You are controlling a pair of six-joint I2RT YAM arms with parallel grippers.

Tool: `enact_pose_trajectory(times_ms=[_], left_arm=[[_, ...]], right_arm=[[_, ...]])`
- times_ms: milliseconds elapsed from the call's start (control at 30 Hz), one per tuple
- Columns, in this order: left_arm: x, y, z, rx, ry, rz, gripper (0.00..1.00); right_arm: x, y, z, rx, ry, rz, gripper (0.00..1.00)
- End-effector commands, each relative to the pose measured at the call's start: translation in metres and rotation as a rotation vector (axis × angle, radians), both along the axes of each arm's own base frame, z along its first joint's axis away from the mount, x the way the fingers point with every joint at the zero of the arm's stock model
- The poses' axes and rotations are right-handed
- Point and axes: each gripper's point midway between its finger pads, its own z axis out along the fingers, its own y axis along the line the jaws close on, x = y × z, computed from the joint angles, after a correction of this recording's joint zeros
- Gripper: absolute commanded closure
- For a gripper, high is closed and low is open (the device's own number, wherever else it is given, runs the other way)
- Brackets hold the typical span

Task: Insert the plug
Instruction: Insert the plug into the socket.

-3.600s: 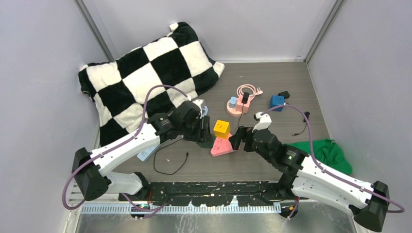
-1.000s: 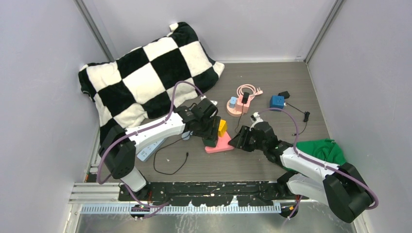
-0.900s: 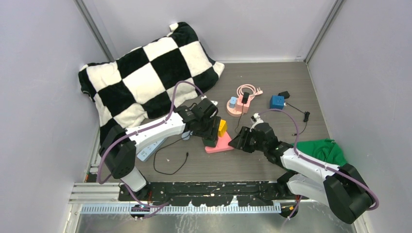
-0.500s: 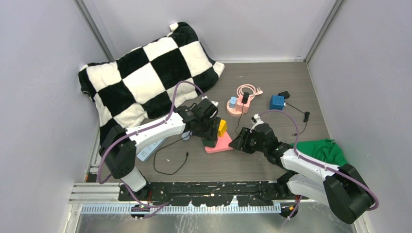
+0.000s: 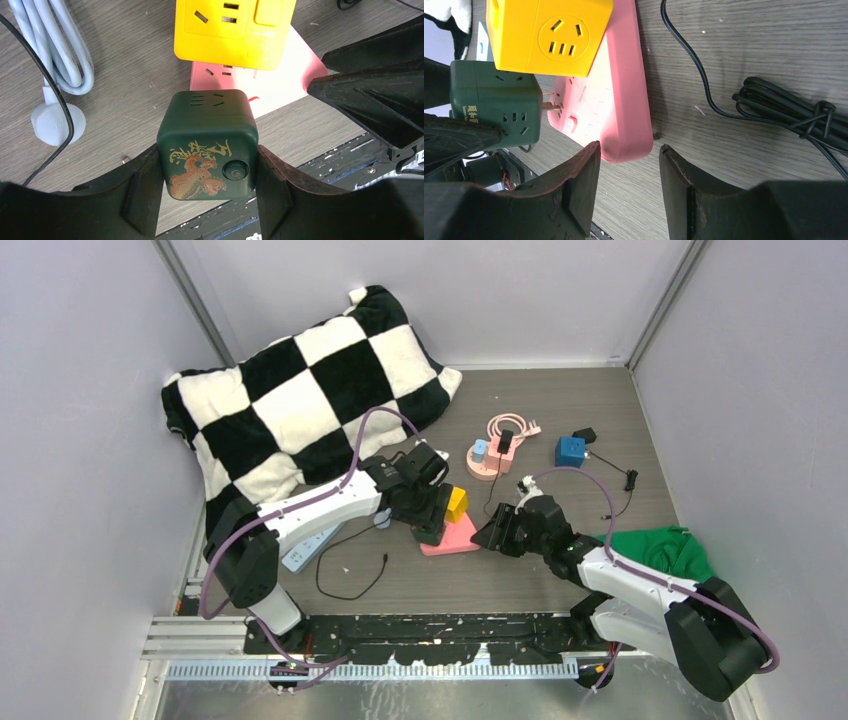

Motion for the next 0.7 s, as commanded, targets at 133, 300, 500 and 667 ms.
enact_pose_trajectory(times_ms=[133, 300, 500, 667], left_arm=[[0.000, 0.003, 0.025, 0.018, -0.007, -0.031, 1.00], [0.001, -0.002, 0.027, 0.020, -0.002, -0.074, 1.00], [0.002, -0.009, 0.022, -0.001, 0.008, -0.082, 1.00], [0.001, -0.010, 0.015, 0.013, 0.027, -0.089, 1.00]], right_arm=[[0.005, 0.003, 0.010, 0.029, -0.045, 0.000, 0.48], [0.006, 0.004, 0.010, 0.025, -0.052, 0.000, 0.48], [0.006, 0.005, 0.010, 0.028, -0.049, 0.006, 0.48], [0.004, 0.004, 0.011, 0.032, -0.054, 0.003, 0.46]])
